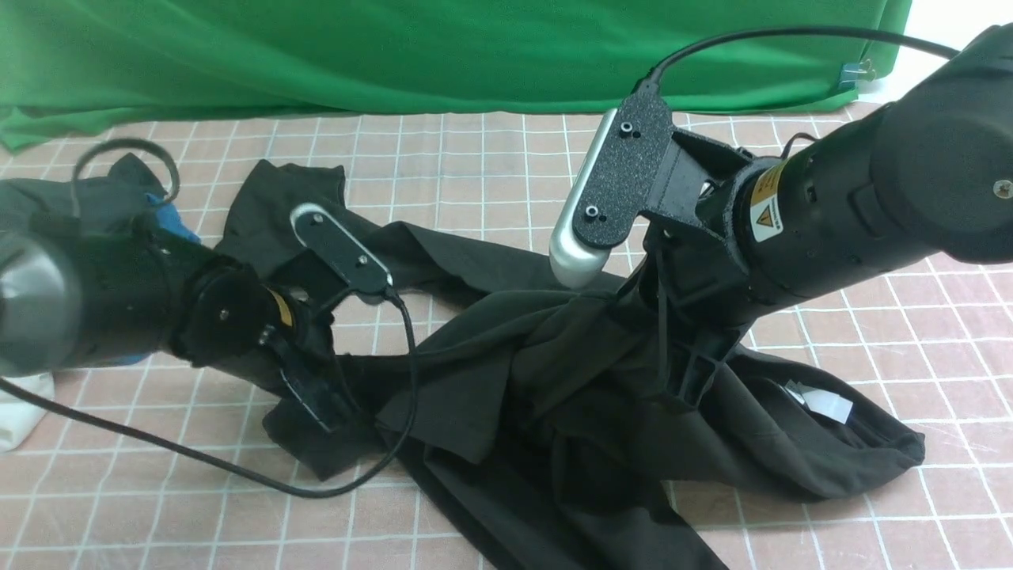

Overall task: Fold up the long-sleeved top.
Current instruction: Spread the long sleeves with your arms and place them on the tabletop

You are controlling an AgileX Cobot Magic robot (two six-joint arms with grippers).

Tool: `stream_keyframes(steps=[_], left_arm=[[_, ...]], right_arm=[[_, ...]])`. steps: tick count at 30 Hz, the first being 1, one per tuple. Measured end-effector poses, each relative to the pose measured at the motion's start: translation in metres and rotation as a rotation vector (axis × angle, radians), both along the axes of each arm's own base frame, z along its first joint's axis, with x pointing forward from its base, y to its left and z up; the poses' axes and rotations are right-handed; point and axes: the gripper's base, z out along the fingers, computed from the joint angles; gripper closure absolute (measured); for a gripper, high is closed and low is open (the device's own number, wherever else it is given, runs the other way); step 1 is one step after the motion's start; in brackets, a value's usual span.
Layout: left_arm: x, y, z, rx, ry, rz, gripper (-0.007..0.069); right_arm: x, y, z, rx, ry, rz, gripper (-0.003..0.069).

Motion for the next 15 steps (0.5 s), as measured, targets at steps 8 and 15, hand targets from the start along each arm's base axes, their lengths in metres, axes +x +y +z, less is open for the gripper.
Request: stream_keyframes(steps=[8, 15], left_arm=[[0.005, -0.007, -0.008, -0.065, 0.039, -0.087, 0.0475], [0.014, 0.002, 0.079, -0.046, 0.030, 0.000, 0.0596]], right_arm=[[0.002, -0.001, 0.000, 0.003, -0.007, -0.006, 0.0608], [0.024, -0.008, 0.007, 0.123, -0.110, -0.104, 0.0610]])
